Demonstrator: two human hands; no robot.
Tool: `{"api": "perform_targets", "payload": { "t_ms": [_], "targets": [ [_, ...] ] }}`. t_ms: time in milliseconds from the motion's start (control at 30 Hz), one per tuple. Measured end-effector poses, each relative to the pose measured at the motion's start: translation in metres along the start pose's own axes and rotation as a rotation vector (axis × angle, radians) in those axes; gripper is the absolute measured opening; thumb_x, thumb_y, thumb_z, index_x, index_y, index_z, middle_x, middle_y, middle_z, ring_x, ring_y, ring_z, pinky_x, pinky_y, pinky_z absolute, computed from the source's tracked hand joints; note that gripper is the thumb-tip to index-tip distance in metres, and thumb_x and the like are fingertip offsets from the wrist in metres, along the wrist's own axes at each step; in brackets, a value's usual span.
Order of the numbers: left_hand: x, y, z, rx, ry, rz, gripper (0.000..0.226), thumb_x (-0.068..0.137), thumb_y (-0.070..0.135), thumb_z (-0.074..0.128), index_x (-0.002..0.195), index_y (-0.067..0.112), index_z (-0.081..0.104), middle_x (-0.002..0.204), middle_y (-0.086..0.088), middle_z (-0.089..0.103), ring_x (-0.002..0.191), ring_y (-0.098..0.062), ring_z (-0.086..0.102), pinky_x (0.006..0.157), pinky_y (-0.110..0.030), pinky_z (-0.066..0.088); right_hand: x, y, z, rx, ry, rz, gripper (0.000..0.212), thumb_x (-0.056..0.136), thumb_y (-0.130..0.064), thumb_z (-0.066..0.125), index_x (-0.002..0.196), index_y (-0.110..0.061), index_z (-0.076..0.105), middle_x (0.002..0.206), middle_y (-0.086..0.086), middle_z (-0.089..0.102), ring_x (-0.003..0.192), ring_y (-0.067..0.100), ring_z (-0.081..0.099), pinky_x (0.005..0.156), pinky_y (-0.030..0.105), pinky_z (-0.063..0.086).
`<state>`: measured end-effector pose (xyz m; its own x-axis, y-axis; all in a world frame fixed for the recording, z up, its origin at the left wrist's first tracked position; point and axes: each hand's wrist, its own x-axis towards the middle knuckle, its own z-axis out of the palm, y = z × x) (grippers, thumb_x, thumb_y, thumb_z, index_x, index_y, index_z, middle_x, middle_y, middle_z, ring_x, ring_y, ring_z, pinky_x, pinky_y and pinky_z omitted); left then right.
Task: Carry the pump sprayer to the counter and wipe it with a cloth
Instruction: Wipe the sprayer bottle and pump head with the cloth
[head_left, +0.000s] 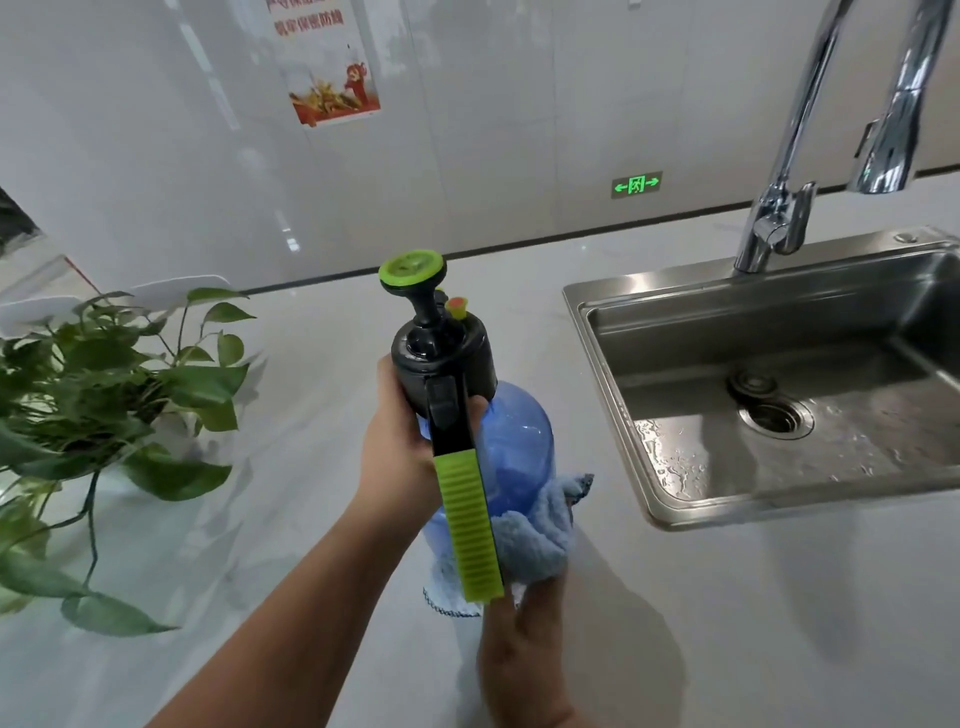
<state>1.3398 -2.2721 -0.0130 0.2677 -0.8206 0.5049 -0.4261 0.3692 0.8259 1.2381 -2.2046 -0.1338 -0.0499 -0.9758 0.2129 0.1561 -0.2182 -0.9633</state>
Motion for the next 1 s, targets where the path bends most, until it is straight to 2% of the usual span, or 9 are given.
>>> {"api": "perform_targets", "payload": {
  "t_ms": [233,367,467,533,600,700,800,867,1000],
  "targets": [
    [0.007,0.007,-0.016,-0.127,-0.181,0.059,0.048,0.079,0.019,0.067,0.123,0.029,0.049,0.111,0.023,0.066,0.103,0.006,0.061,0.085,-0.016,0.048,0.129,-0.050,-0.033,0.157,-0.169,0.181,0.035,0.090,-0.022,0.046,0.117,-0.008,0.064,0.116,0.016,0.068,0.112,0.034,0.061,0.097,0.046,0.048],
    [0.027,-0.011,-0.013,-0.092,-0.010,-0.300,0.047,0.090,-0.023,0.049,0.112,0.013,0.070,0.093,-0.039,0.063,0.093,-0.018,0.069,0.066,-0.029,0.042,0.173,-0.095,-0.026,-0.360,-0.465,0.228,0.018,0.077,-0.031,0.050,0.080,-0.022,0.065,0.075,-0.005,0.068,0.076,0.015,0.061,0.067,0.029,0.049],
    [0.044,-0.033,-0.009,-0.299,0.009,-0.676,0.035,0.101,-0.002,0.039,0.081,0.018,0.058,0.070,0.001,0.073,0.053,-0.003,0.067,0.047,-0.022,0.050,0.151,-0.103,-0.009,-0.627,-0.298,0.078,0.018,0.086,-0.036,0.047,0.084,-0.024,0.060,0.078,-0.006,0.065,0.077,0.018,0.060,0.063,0.031,0.044],
    [0.037,-0.048,-0.019,-0.234,-0.041,-0.279,0.044,0.087,-0.019,0.045,0.065,0.018,0.052,0.052,0.022,0.069,0.046,0.016,0.060,0.052,-0.014,0.051,0.107,-0.093,-0.008,-0.546,-0.087,-0.050,0.019,0.087,-0.041,0.043,0.094,-0.031,0.059,0.086,-0.009,0.064,0.084,0.014,0.061,0.069,0.032,0.046],
    [0.028,-0.061,-0.021,-0.103,-0.175,0.155,0.048,0.070,-0.021,0.053,0.069,0.026,0.064,0.075,0.043,0.067,0.064,0.029,0.054,0.060,-0.003,0.048,0.058,-0.086,-0.009,-0.461,0.014,-0.241,0.034,0.091,-0.052,0.046,0.118,-0.034,0.057,0.116,-0.011,0.062,0.114,0.009,0.057,0.094,0.031,0.045],
    [0.027,-0.066,-0.020,-0.023,-0.161,0.186,0.062,0.060,-0.007,0.062,0.091,0.046,0.070,0.087,0.046,0.064,0.071,0.037,0.047,0.057,-0.005,0.048,0.028,-0.068,-0.010,-0.503,-0.002,-0.369,0.055,0.090,-0.056,0.049,0.136,-0.026,0.051,0.147,-0.002,0.046,0.141,0.015,0.035,0.114,0.031,0.027],
    [0.026,-0.060,-0.025,-0.060,-0.012,-0.140,0.027,0.062,0.002,0.063,0.063,0.029,0.059,0.039,0.015,0.059,0.046,0.024,0.053,0.060,-0.024,0.044,0.056,-0.079,-0.016,-0.276,-0.016,-0.192,0.034,0.079,-0.036,0.056,0.110,-0.028,0.066,0.112,-0.008,0.069,0.109,0.010,0.063,0.090,0.027,0.048],
    [0.027,-0.044,-0.026,-0.233,-0.210,-0.342,0.022,0.077,0.002,0.061,0.067,0.022,0.060,0.042,0.015,0.065,0.046,0.013,0.062,0.054,-0.024,0.050,0.093,-0.092,-0.026,-0.336,-0.089,-0.003,0.019,0.071,-0.032,0.052,0.083,-0.027,0.066,0.073,-0.009,0.069,0.071,0.005,0.063,0.063,0.017,0.046],
    [0.026,-0.003,-0.041,-0.068,-0.388,-0.002,0.031,0.067,0.029,0.070,0.089,0.007,0.067,0.077,0.026,0.070,0.072,0.023,0.060,0.064,0.001,0.044,0.132,-0.106,-0.035,-0.463,-0.318,0.095,0.011,0.069,-0.027,0.050,0.068,-0.027,0.061,0.052,-0.018,0.062,0.048,-0.005,0.056,0.045,0.008,0.041]
  ]
}}
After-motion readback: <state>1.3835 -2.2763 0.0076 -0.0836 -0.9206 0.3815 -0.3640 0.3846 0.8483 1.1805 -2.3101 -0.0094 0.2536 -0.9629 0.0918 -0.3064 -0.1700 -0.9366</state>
